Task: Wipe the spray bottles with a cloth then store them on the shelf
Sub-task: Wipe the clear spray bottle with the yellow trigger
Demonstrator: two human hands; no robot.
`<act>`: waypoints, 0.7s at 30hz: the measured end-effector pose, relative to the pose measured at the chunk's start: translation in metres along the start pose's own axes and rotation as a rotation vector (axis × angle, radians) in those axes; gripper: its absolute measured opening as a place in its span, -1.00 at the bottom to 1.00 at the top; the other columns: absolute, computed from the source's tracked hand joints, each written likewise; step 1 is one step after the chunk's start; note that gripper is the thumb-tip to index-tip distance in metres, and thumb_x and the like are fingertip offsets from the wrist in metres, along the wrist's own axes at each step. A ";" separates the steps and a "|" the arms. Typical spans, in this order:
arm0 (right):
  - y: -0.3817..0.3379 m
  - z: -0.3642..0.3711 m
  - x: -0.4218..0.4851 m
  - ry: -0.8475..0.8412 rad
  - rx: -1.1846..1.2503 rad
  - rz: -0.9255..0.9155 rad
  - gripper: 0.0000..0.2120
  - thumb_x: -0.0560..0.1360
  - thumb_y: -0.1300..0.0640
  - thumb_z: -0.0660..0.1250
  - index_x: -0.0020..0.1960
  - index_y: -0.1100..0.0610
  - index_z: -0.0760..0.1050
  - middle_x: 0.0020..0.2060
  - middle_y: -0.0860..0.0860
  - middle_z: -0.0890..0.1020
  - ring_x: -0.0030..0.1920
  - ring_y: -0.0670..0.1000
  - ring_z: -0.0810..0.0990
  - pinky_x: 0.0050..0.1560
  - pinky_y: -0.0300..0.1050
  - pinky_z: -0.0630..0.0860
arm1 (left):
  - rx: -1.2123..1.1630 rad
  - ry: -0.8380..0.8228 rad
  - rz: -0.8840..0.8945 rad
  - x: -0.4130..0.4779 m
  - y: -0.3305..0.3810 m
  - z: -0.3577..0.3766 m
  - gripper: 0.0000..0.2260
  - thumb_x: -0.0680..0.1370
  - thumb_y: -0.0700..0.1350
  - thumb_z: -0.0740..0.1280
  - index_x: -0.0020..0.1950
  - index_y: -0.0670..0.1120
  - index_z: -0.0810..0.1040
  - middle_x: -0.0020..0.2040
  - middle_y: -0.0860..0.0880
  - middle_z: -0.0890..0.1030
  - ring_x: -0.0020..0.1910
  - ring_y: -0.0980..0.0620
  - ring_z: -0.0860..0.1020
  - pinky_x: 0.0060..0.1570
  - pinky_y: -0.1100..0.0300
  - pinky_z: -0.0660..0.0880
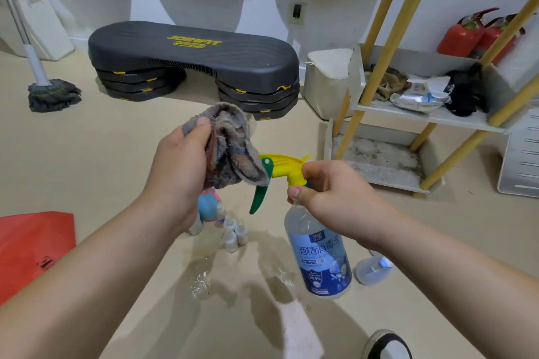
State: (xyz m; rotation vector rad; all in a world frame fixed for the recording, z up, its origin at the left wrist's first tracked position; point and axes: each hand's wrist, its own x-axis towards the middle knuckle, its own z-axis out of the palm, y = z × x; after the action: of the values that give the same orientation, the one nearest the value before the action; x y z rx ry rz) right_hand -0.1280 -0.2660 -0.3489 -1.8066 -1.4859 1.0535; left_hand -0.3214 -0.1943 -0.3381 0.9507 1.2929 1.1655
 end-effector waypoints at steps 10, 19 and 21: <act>0.005 0.000 0.002 0.077 0.044 -0.022 -0.78 0.62 0.13 0.37 -0.19 0.17 0.54 -0.23 0.33 0.57 -0.30 0.05 0.44 -0.20 -0.03 0.34 | 0.255 -0.231 0.190 -0.037 -0.021 0.014 -0.81 0.73 0.10 0.19 0.24 0.18 0.57 0.06 0.15 0.71 0.10 0.12 0.67 0.13 0.07 0.59; 0.013 -0.009 0.008 0.212 0.155 0.132 -0.75 0.63 0.14 0.38 -0.23 0.14 0.55 -0.18 0.09 0.75 0.01 0.20 0.71 0.08 0.13 0.62 | 0.273 -0.232 0.051 -0.042 -0.035 0.015 -0.71 0.76 0.04 0.14 0.19 0.02 0.64 -0.04 0.05 0.76 -0.19 0.16 0.67 -0.18 0.33 0.53; 0.011 -0.007 0.007 0.198 0.150 0.131 -0.78 0.63 0.13 0.38 -0.18 0.15 0.60 -0.16 0.11 0.75 0.03 0.24 0.70 0.11 0.16 0.61 | 0.345 -0.227 0.198 -0.045 -0.033 0.013 -0.76 0.75 0.04 0.15 0.23 0.09 0.60 -0.03 0.15 0.72 -0.12 0.32 0.65 -0.18 0.45 0.50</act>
State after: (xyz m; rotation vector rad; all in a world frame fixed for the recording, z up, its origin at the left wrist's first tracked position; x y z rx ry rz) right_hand -0.1157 -0.2612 -0.3553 -1.8615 -1.1548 0.9885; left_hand -0.3016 -0.2436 -0.3597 1.4490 1.2565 0.9630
